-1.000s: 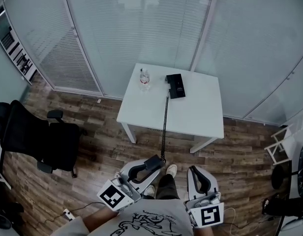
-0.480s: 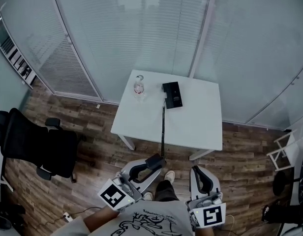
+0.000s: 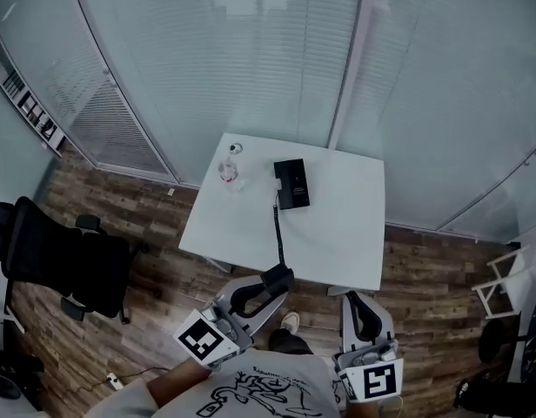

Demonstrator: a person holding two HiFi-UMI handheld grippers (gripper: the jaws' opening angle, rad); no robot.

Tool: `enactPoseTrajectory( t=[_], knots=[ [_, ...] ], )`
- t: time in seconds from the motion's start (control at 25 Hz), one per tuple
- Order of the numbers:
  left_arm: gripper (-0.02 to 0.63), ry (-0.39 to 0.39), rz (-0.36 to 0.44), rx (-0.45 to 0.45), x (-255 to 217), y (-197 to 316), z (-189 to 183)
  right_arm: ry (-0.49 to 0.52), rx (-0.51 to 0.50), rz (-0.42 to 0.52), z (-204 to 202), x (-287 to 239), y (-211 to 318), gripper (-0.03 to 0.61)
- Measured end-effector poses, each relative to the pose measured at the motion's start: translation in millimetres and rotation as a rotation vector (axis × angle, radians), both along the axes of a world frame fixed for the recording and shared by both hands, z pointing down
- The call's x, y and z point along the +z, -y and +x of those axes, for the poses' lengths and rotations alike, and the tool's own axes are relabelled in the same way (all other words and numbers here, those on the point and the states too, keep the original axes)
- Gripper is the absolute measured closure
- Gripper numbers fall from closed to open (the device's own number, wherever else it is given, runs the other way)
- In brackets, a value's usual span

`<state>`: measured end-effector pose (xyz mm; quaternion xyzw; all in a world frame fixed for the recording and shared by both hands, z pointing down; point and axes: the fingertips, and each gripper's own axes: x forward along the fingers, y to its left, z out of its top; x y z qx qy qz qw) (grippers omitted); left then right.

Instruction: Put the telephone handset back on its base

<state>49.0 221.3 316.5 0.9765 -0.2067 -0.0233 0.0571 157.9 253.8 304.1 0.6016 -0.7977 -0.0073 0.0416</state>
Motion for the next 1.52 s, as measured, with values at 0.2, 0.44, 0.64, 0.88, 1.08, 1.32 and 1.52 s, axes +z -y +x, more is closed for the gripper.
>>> enactPoseTrajectory(
  t=[0.2, 0.44, 0.64, 0.88, 1.08, 1.32, 1.52],
  knots=[
    [0.541, 0.007, 0.004, 0.001, 0.7, 17.0, 37.8, -0.001, -0.018, -0.005, 34.6, 3.2, 22.5, 0.565],
    [0.541, 0.011, -0.024, -0.012, 9.7, 30.9, 54.7, 0.006, -0.042, -0.033, 53.2, 11.8, 42.2, 0.565],
    [0.541, 0.025, -0.037, -0.018, 16.6, 45.0, 57.8, -0.004, -0.075, -0.040, 52.7, 13.6, 61.7, 0.565],
    [0.541, 0.023, -0.063, -0.022, 24.8, 70.0, 55.0, 0.009, -0.083, -0.041, 45.8, 14.0, 88.6, 0.565],
    [0.541, 0.021, -0.063, -0.003, 31.4, 101.4, 48.9, -0.004, -0.088, -0.036, 34.8, 11.8, 119.8, 0.565],
    [0.541, 0.021, -0.101, -0.002, 37.9, 153.3, 25.9, -0.024, -0.083, -0.033, 19.9, 6.0, 183.8, 0.565],
    [0.541, 0.001, -0.100, 0.000, 38.3, 200.7, 0.9, -0.035, -0.096, -0.020, -6.1, 0.5, 233.8, 0.565]
  ],
)
